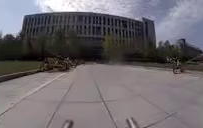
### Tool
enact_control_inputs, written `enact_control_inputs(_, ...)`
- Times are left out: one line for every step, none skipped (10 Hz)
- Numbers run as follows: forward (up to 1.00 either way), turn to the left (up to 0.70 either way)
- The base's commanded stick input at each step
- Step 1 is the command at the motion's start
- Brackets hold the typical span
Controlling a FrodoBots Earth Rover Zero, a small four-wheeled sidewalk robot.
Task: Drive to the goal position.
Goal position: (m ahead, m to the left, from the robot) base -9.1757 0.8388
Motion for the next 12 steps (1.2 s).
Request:
enact_control_inputs(0.7,0.0)
enact_control_inputs(0.7,0.0)
enact_control_inputs(0.7,0.0)
enact_control_inputs(0.7,0.0)
enact_control_inputs(0.7,0.0)
enact_control_inputs(0.7,0.0)
enact_control_inputs(0.7,0.0)
enact_control_inputs(0.7,0.0)
enact_control_inputs(0.7,0.0)
enact_control_inputs(0.7,0.0)
enact_control_inputs(0.7,0.01)
enact_control_inputs(0.7,0.15)
